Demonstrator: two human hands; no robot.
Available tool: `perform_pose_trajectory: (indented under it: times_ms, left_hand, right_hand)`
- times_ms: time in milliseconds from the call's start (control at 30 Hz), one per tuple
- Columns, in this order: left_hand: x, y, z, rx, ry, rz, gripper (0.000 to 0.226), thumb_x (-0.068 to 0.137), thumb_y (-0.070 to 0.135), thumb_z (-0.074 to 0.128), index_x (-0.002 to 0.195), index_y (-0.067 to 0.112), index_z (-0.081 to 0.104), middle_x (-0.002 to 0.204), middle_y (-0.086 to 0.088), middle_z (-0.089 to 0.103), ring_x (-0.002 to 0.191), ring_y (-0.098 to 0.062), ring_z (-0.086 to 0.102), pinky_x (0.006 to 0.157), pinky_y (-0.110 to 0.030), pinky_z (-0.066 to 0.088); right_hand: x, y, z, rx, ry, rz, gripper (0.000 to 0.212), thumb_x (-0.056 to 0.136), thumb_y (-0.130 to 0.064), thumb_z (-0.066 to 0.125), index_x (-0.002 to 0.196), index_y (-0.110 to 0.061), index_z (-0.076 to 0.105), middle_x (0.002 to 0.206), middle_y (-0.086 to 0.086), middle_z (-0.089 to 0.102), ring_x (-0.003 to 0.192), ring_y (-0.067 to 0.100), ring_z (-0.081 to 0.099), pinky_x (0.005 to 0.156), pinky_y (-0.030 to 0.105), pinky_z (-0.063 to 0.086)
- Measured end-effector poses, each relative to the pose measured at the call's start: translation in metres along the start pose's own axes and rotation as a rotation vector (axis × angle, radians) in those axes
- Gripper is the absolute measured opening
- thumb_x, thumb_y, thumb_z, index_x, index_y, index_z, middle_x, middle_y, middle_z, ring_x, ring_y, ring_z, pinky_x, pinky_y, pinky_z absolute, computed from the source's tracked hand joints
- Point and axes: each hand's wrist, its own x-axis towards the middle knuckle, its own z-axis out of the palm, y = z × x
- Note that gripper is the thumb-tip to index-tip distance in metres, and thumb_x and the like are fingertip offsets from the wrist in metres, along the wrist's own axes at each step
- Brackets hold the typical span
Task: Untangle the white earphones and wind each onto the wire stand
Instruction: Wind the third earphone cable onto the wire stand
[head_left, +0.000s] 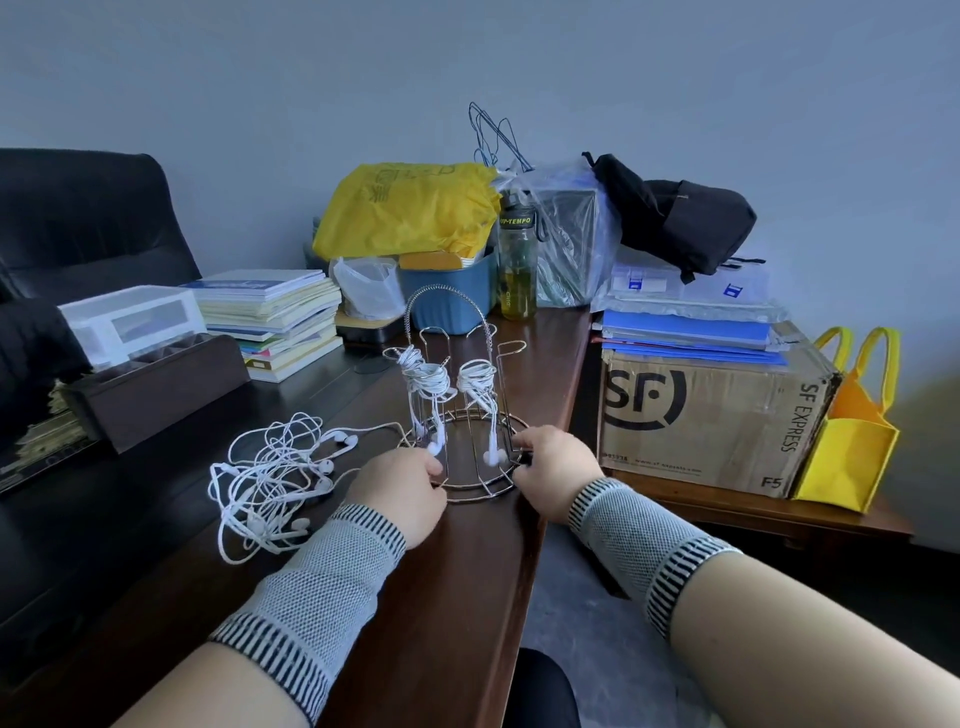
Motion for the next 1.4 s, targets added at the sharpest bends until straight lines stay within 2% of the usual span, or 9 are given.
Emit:
perform_pose_trajectory:
  times_ms: [200, 467, 633, 733, 900, 1133, 1267, 1333, 1400]
  left_hand:
    - [0.017, -0.014, 0.01, -0.003, 0.103, -0.023, 0.035, 0.094, 0.016, 0.054, 0.126, 0.027, 0.063, 0.128, 0.003, 0.062, 0.118, -0.019, 0.057, 0.099, -0.03, 0.044]
    - [0.021, -0.017, 0.012, 0.037, 0.139, 0.022, 0.032, 0.095, 0.031, 0.053, 0.125, 0.026, 0.063, 0.124, 0.0, 0.063, 0.115, -0.022, 0.057, 0.094, -0.032, 0.045]
    - [0.02, -0.017, 0.014, 0.038, 0.145, 0.074, 0.037, 0.097, 0.036, 0.049, 0.131, 0.03, 0.058, 0.134, 0.006, 0.057, 0.121, -0.017, 0.054, 0.097, -0.03, 0.043]
    - [0.018, -0.014, 0.016, 0.068, 0.135, 0.117, 0.035, 0.097, 0.035, 0.047, 0.129, 0.032, 0.06, 0.133, 0.007, 0.057, 0.12, -0.017, 0.054, 0.097, -0.031, 0.044]
    - [0.016, -0.009, 0.019, 0.096, 0.105, 0.173, 0.032, 0.096, 0.035, 0.047, 0.124, 0.031, 0.063, 0.127, 0.007, 0.059, 0.117, -0.016, 0.055, 0.095, -0.03, 0.044]
    - [0.017, -0.008, 0.022, 0.079, 0.052, 0.29, 0.039, 0.097, 0.035, 0.045, 0.134, 0.029, 0.056, 0.141, 0.013, 0.049, 0.128, -0.01, 0.047, 0.105, -0.025, 0.036]
    - [0.02, -0.01, 0.017, 0.1, 0.032, 0.265, 0.036, 0.098, 0.03, 0.044, 0.129, 0.026, 0.062, 0.137, 0.01, 0.054, 0.126, -0.013, 0.05, 0.104, -0.027, 0.038]
    - [0.023, -0.013, 0.015, 0.089, 0.035, 0.241, 0.032, 0.097, 0.029, 0.044, 0.12, 0.025, 0.067, 0.129, 0.008, 0.061, 0.119, -0.016, 0.054, 0.1, -0.029, 0.042]
    - [0.024, -0.016, 0.013, 0.066, 0.03, 0.22, 0.031, 0.097, 0.03, 0.046, 0.12, 0.026, 0.067, 0.128, 0.009, 0.061, 0.12, -0.017, 0.054, 0.1, -0.029, 0.042]
  right_hand:
    - [0.002, 0.003, 0.012, -0.148, -0.025, -0.068, 0.041, 0.094, -0.036, 0.048, 0.132, -0.022, 0.056, 0.136, 0.001, 0.05, 0.124, 0.023, 0.042, 0.106, 0.033, 0.037]
    - [0.008, -0.009, 0.02, -0.323, 0.039, -0.049, 0.043, 0.095, -0.054, 0.041, 0.125, -0.027, 0.055, 0.131, 0.001, 0.047, 0.122, 0.024, 0.039, 0.102, 0.042, 0.039]
    - [0.004, -0.01, 0.019, -0.33, 0.092, -0.095, 0.036, 0.095, -0.041, 0.039, 0.122, -0.02, 0.049, 0.128, 0.002, 0.045, 0.12, 0.025, 0.04, 0.1, 0.041, 0.039]
    - [0.003, -0.01, 0.018, -0.291, 0.066, -0.066, 0.032, 0.093, -0.033, 0.039, 0.121, -0.017, 0.046, 0.128, 0.003, 0.045, 0.12, 0.025, 0.042, 0.098, 0.041, 0.04]
    - [0.007, -0.009, 0.018, -0.337, 0.049, -0.07, 0.03, 0.098, -0.033, 0.037, 0.121, -0.017, 0.047, 0.128, 0.004, 0.045, 0.119, 0.026, 0.04, 0.098, 0.041, 0.039]
    - [0.006, -0.009, 0.017, -0.359, 0.036, -0.128, 0.033, 0.099, -0.043, 0.038, 0.12, -0.02, 0.048, 0.125, 0.002, 0.047, 0.12, 0.025, 0.038, 0.099, 0.04, 0.039]
    - [0.001, -0.007, 0.019, -0.272, 0.121, -0.138, 0.029, 0.093, -0.034, 0.045, 0.118, -0.018, 0.049, 0.122, 0.002, 0.046, 0.117, 0.025, 0.042, 0.098, 0.038, 0.041]
    - [0.0, -0.007, 0.018, -0.24, 0.139, -0.104, 0.035, 0.089, -0.031, 0.046, 0.122, -0.018, 0.046, 0.125, 0.002, 0.044, 0.117, 0.024, 0.042, 0.099, 0.037, 0.041]
    - [0.0, -0.008, 0.018, -0.204, 0.113, -0.044, 0.044, 0.088, -0.031, 0.046, 0.13, -0.018, 0.041, 0.13, 0.003, 0.044, 0.122, 0.024, 0.041, 0.103, 0.038, 0.039]
